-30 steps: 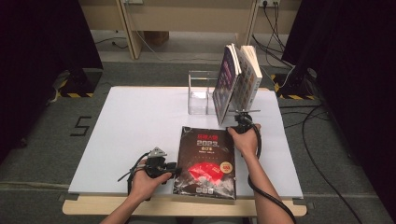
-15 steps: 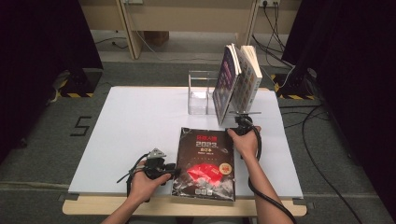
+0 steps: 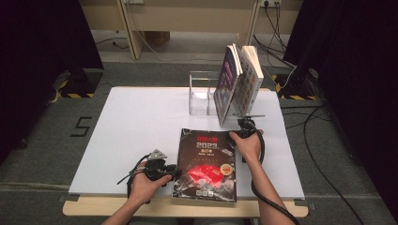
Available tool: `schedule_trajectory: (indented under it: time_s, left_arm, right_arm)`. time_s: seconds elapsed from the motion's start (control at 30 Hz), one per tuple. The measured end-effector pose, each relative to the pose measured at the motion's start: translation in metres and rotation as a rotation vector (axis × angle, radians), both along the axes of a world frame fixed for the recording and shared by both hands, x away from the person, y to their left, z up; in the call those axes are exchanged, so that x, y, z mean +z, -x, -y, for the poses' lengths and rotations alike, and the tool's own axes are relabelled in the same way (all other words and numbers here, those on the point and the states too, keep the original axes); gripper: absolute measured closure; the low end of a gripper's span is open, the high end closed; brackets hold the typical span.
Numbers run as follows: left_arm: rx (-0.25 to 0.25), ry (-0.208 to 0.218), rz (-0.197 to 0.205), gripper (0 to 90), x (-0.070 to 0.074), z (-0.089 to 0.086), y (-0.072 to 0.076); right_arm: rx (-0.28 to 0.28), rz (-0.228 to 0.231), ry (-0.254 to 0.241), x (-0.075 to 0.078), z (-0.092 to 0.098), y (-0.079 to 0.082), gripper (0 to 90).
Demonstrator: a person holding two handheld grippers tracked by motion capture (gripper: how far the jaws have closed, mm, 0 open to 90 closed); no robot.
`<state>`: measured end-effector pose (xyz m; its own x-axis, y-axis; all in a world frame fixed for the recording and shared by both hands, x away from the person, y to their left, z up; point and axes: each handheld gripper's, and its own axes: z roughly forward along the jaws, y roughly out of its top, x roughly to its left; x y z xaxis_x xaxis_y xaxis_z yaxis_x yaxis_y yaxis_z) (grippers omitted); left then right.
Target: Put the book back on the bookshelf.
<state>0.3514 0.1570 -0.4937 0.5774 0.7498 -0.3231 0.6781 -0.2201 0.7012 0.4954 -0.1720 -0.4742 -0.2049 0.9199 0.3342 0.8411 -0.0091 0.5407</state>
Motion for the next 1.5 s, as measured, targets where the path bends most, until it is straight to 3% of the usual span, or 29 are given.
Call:
schedule_trajectory:
  time_s: [0.17,0.3,0.67,1.0,1.5]
  left_arm:
    - [-0.001,-0.003,0.001,61.9,0.0,0.0,0.0]
    - [-0.008,-0.008,0.005,62.1,0.0,0.0,0.0]
    - [-0.007,-0.007,0.01,62.2,0.0,0.0,0.001]
    - [0.004,-0.008,0.024,61.1,0.003,-0.004,0.0]
    - [0.026,-0.003,0.056,58.6,0.009,-0.01,-0.003]
  right_arm:
    - [0.012,-0.002,-0.012,0.004,0.003,0.001,74.3]
    - [0.02,-0.017,-0.056,0.012,0.006,0.0,79.6]
    - [0.038,0.01,-0.105,0.029,0.002,0.006,86.5]
    - [0.031,0.096,-0.157,0.055,-0.004,0.021,86.6]
    - [0.041,0.211,-0.173,0.086,-0.011,0.031,86.6]
